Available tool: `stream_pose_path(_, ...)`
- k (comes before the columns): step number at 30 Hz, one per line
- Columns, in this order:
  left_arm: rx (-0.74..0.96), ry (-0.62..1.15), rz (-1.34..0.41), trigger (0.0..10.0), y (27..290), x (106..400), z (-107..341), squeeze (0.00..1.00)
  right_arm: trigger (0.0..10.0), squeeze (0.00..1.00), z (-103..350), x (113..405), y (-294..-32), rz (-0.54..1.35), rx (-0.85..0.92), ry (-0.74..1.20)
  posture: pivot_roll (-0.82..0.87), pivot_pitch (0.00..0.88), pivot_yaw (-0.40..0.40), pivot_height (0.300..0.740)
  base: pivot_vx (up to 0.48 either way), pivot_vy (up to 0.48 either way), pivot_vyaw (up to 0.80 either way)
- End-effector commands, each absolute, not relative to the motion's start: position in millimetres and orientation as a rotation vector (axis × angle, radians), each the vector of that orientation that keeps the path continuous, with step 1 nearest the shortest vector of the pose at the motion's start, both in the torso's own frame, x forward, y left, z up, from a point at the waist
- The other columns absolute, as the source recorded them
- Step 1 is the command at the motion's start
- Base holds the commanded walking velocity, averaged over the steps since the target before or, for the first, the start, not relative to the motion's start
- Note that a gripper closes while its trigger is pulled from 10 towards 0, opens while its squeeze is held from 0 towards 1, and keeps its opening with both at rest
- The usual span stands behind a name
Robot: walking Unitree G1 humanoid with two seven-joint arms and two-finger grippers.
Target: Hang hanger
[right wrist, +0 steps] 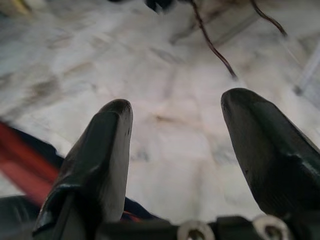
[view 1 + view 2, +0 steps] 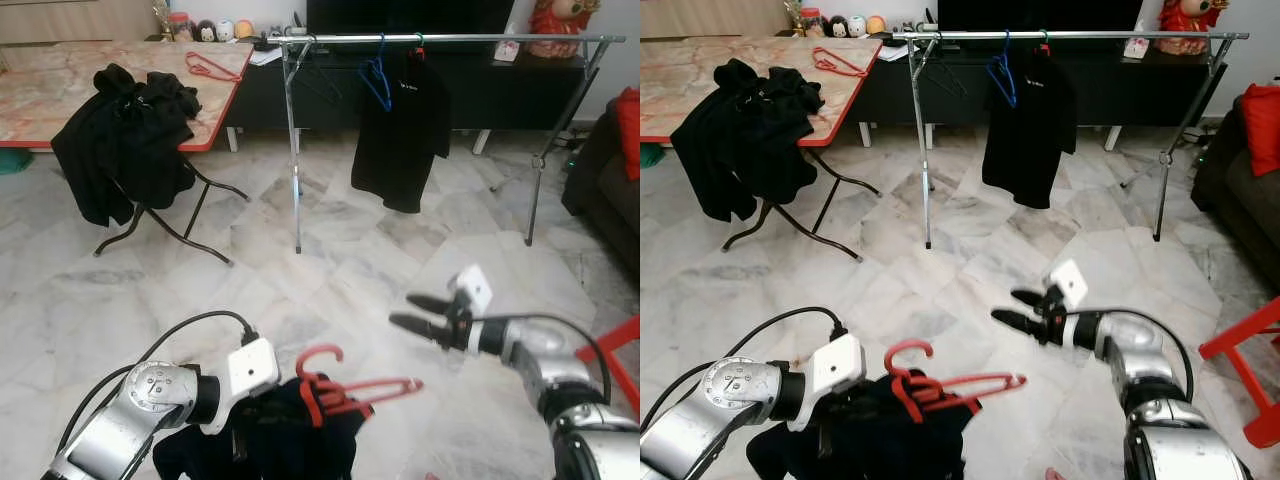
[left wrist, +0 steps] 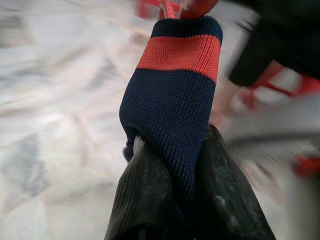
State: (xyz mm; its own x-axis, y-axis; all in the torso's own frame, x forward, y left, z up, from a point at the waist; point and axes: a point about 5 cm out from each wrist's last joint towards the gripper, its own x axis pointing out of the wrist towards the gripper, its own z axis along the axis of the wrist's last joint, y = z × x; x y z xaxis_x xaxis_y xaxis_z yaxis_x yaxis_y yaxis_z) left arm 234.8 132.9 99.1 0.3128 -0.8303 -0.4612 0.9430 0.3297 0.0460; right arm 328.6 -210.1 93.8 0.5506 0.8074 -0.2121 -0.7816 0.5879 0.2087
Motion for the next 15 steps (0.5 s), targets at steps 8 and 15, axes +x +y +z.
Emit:
stream_pose_path(8, 0.182, 0.113, -0.865, 10.0, 123, 276, 116, 0.00, 10.0, 0.00, 129, 339, -193, 1.169, -0.016, 0.219, 0.02, 0.000, -0.033, 0.716, 0.000, 0.000, 0.00)
stream_pose_path(15, 0.095, -0.025, -0.569, 10.0, 125, 298, 125, 0.00, 10.0, 0.00, 125, 339, -191, 1.113, 0.009, 0.193, 0.01, 0.000, -0.038, 0.716, 0.000, 0.000, 0.00)
